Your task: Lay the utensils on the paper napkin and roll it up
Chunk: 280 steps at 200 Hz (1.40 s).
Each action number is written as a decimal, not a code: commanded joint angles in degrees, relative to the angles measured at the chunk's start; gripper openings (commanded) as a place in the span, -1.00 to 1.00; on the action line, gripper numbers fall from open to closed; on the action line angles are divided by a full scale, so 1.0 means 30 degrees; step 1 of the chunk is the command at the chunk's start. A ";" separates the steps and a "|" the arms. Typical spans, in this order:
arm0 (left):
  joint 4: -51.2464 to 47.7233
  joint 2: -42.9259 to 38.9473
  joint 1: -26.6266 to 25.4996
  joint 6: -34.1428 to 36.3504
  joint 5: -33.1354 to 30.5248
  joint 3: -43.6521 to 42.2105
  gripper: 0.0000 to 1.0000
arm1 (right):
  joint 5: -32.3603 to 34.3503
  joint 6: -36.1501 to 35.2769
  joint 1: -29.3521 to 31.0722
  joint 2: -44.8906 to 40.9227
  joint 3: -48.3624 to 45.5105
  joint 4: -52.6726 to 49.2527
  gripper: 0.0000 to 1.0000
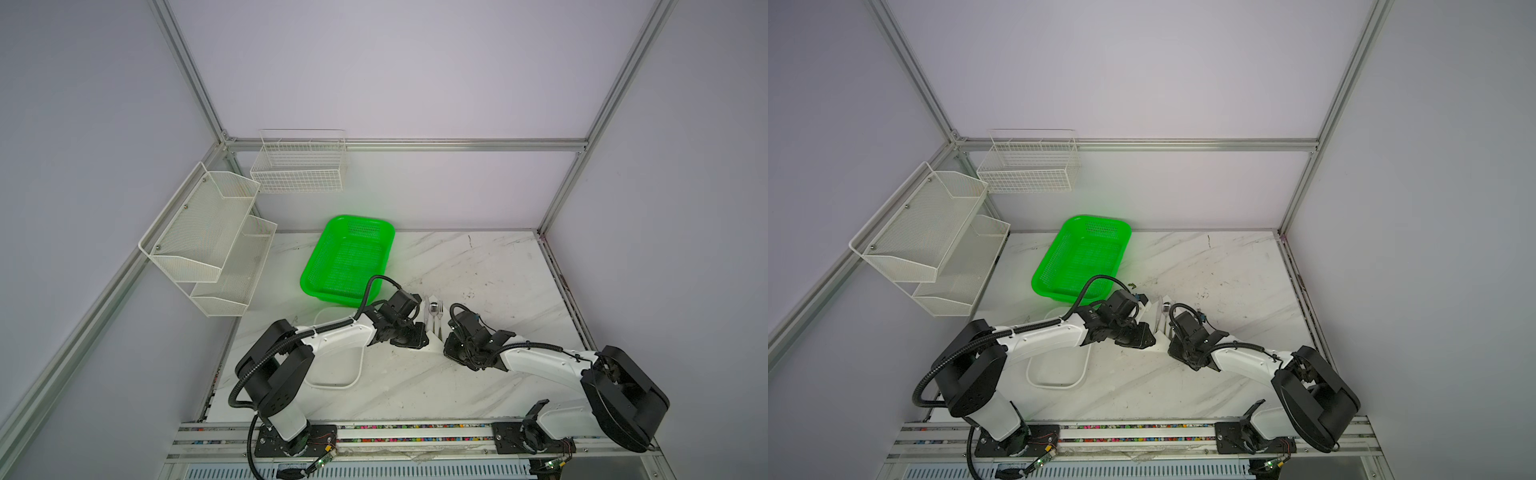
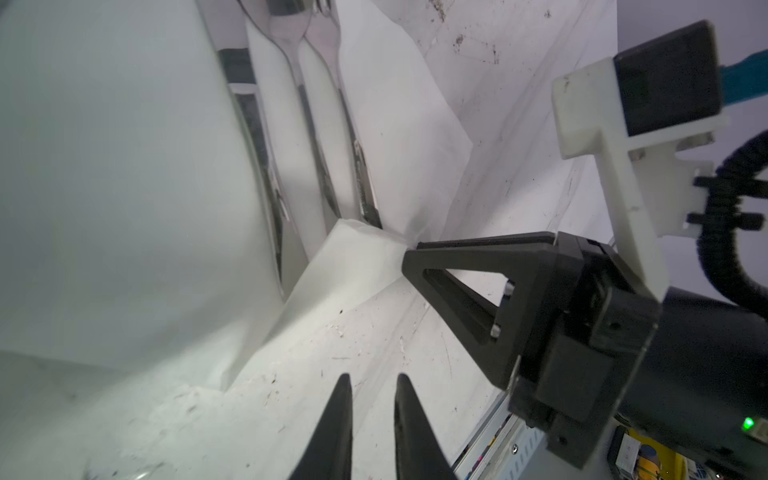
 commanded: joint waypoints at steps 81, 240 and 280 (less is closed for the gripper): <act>0.0105 0.3671 -0.0548 -0.0100 0.0717 0.4674 -0.65 | 0.0347 0.0251 -0.0440 -0.0604 -0.0413 -0.0573 -0.60; -0.0136 0.5491 -0.0918 -0.0417 0.0356 0.5553 -0.69 | -0.2318 -0.1936 -0.4412 -0.3625 -0.1030 0.0136 -0.46; -0.0208 0.5398 -0.0930 -0.0359 0.0460 0.5545 -0.69 | -0.6298 -0.3708 -0.8125 -0.2659 -0.1653 0.1684 -0.34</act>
